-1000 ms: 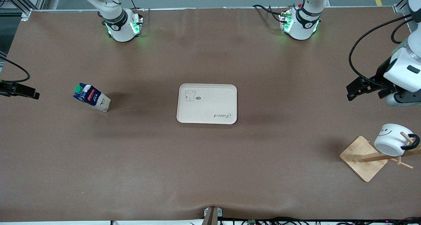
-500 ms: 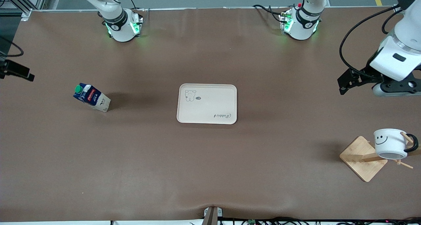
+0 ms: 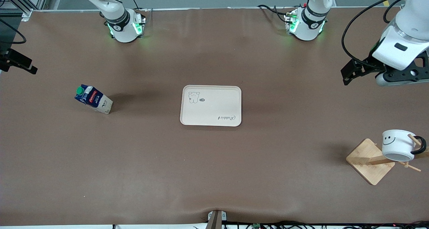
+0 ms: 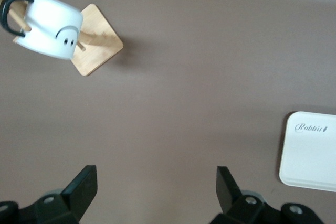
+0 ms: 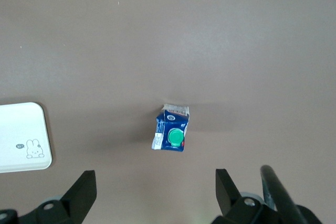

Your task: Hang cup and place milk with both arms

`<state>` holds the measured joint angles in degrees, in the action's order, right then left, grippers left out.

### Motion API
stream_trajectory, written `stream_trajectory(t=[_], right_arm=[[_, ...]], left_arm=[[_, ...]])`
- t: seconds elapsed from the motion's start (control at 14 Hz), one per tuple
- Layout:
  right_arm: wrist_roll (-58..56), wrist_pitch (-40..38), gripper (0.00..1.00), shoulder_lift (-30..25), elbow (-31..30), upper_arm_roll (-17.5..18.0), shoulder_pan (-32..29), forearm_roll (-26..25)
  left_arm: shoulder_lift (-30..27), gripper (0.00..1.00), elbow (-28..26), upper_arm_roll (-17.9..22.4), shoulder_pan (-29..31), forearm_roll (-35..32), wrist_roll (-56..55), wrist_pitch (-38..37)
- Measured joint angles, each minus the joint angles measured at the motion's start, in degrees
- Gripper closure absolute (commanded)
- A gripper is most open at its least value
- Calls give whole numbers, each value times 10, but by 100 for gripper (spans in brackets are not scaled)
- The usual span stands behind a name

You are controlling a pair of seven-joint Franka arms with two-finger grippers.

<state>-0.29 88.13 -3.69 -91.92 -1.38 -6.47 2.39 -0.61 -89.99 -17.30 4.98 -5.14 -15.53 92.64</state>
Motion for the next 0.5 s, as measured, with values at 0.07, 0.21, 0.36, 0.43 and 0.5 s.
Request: stream_trajectory(t=[0.07,0.21,0.36,0.43,0.5], right_arm=[[0,4,0,2,3,1,1,0],[0,8,0,10,22,2,2,0],[0,7,0,14,36,2,2,0],[0,6,0,15,38,2,2,-1],[0,4,0,15,38,2,2,-1]], left_arm=[[-12,0,-14,29,-28,3,0,0],[-36,0,-42,81,-78,7,0,0],[-56,0,-64,125,-113,16,4,0],[-62,0,-70,139,-122,17,8,0],[-67,0,-74,150,-128,18,11,0]])
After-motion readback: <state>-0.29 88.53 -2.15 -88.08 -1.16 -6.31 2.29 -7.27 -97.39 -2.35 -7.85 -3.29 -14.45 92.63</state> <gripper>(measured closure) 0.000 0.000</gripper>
